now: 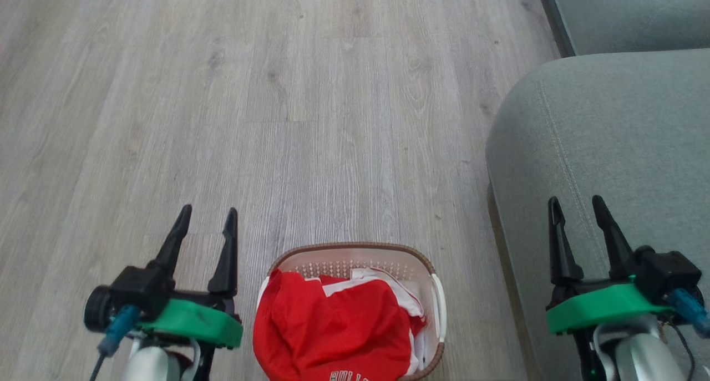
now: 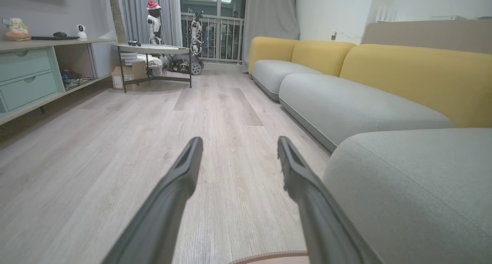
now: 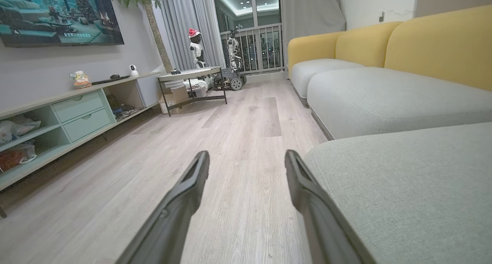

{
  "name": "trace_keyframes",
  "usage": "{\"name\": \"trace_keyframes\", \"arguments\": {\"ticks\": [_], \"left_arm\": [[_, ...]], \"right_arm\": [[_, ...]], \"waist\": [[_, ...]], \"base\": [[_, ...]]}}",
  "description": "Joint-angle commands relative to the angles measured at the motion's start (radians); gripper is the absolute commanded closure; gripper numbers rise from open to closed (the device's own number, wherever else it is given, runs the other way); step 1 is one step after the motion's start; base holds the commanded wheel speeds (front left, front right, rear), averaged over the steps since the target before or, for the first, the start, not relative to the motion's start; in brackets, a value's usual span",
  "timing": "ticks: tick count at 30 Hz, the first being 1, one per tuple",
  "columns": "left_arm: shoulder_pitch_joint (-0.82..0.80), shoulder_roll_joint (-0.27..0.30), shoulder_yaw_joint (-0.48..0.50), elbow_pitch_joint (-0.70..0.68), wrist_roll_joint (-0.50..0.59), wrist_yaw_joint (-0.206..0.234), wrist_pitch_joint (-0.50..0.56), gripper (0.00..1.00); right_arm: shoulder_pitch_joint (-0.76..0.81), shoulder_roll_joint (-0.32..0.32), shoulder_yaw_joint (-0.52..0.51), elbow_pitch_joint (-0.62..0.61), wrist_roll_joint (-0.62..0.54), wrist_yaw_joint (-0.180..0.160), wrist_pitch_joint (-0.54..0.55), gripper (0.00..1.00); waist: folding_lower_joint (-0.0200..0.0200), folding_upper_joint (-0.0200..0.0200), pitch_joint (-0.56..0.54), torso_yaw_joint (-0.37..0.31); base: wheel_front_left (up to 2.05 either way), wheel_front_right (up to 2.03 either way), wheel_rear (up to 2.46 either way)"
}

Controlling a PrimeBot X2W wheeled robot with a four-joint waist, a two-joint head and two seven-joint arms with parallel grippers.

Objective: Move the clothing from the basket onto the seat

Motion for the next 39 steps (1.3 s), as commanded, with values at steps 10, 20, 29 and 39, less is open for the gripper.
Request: {"name": "trace_keyframes", "arguments": {"ticks": [10,20,29,39], "left_arm": [[-0.067,0.010,0.016,-0.038,0.060,0.007,-0.022,0.00],[-0.066,0.009,0.018,-0.038,0.059,0.007,-0.022,0.00],[-0.082,0.008,0.025,-0.044,0.055,0.006,-0.022,0.00],[-0.135,0.007,0.018,-0.017,0.034,0.002,-0.022,0.00]], "right_arm": [[-0.039,-0.010,0.022,-0.048,-0.048,0.000,-0.023,0.00],[-0.039,-0.010,0.024,-0.047,-0.040,0.000,-0.023,0.00],[-0.060,-0.009,0.033,-0.067,-0.009,0.000,-0.023,0.00],[-0.112,-0.009,0.030,-0.114,-0.002,0.000,-0.023,0.00]], "waist": [[0.0000,0.0000,0.006,0.003],[0.0000,0.0000,0.011,0.000],[0.0000,0.0000,0.049,-0.018],[0.0000,0.0000,0.155,-0.057]], "base": [[0.00,0.00,0.00],[0.00,0.00,0.00],[0.00,0.00,0.00],[0.00,0.00,0.00]]}}
